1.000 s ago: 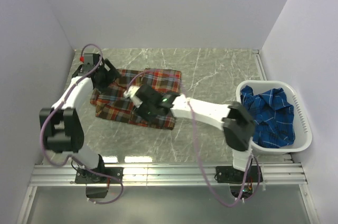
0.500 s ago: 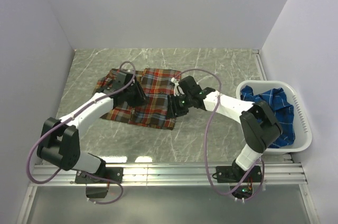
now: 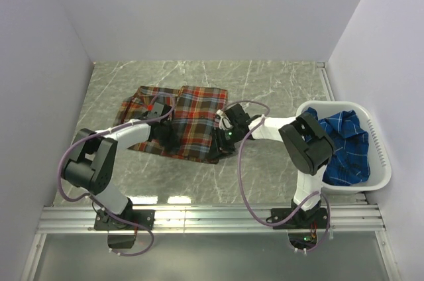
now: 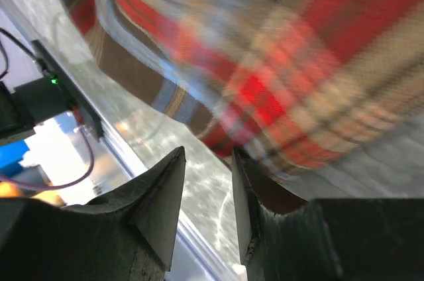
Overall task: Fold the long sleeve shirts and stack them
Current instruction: Fold the shirt
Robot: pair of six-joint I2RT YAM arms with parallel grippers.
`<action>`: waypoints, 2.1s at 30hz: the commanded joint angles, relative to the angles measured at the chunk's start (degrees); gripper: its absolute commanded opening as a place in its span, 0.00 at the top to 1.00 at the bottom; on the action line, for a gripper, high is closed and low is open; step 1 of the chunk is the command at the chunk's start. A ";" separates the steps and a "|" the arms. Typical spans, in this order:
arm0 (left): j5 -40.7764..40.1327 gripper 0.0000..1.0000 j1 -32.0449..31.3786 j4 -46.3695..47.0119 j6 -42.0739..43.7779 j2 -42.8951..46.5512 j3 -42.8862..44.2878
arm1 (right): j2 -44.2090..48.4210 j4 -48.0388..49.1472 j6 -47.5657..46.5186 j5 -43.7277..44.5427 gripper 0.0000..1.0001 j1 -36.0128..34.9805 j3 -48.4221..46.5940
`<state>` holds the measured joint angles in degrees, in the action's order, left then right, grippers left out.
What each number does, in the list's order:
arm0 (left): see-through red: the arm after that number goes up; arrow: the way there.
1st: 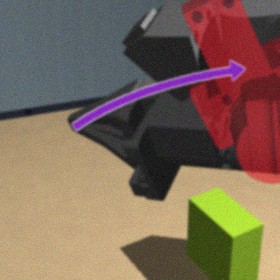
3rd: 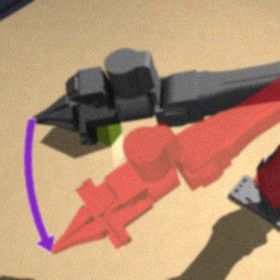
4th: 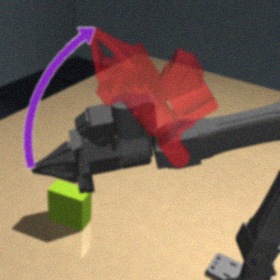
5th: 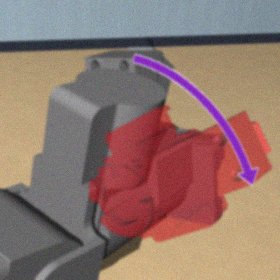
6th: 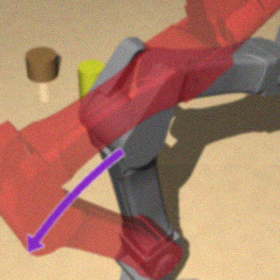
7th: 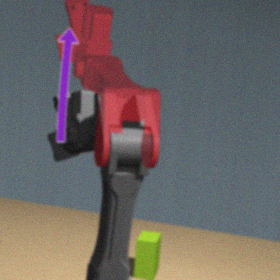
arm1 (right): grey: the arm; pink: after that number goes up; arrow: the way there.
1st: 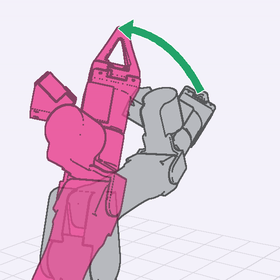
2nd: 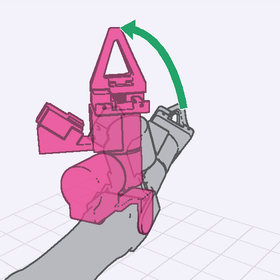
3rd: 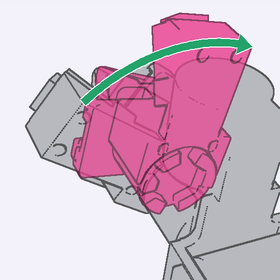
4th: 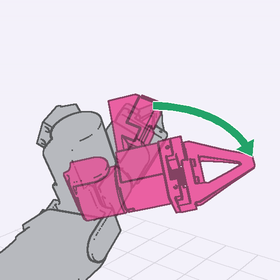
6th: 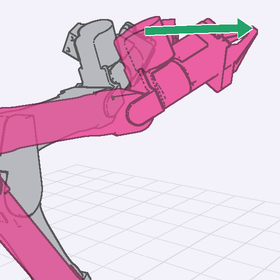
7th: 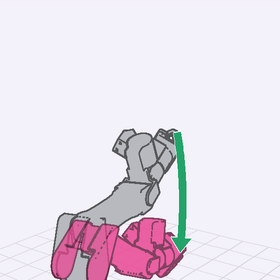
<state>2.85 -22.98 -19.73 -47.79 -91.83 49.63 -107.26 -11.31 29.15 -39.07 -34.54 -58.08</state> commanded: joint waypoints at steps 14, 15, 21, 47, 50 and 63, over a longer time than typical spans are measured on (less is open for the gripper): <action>1.98 0.68 7.95 -0.84 -1.87 10.35 -9.72 | 1.79 -3.89 -2.25 1.18 0.60 6.07 6.23; 1.81 0.67 8.04 -1.10 -1.87 11.49 -9.64 | 2.58 -4.24 -2.51 1.54 0.59 6.07 5.97; 0.75 0.64 9.45 -4.79 -0.99 13.96 -6.92 | 8.54 -6.27 -4.18 6.18 0.59 6.07 5.26; -6.37 0.65 1.98 -5.76 -1.52 16.15 -9.37 | 14.44 -3.10 -1.46 14.18 0.58 7.47 5.35; -8.03 0.61 0.40 -7.07 -0.73 18.26 -8.68 | 18.21 -5.47 -2.25 19.02 0.57 8.09 4.82; -20.16 0.02 -24.02 -1.81 17.09 17.14 3.28 | 35.98 -7.41 0.38 30.80 0.23 9.58 6.05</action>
<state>-12.71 -42.28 -24.58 -37.82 -72.05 49.04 -74.08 -17.80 28.60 -12.08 -25.76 -52.27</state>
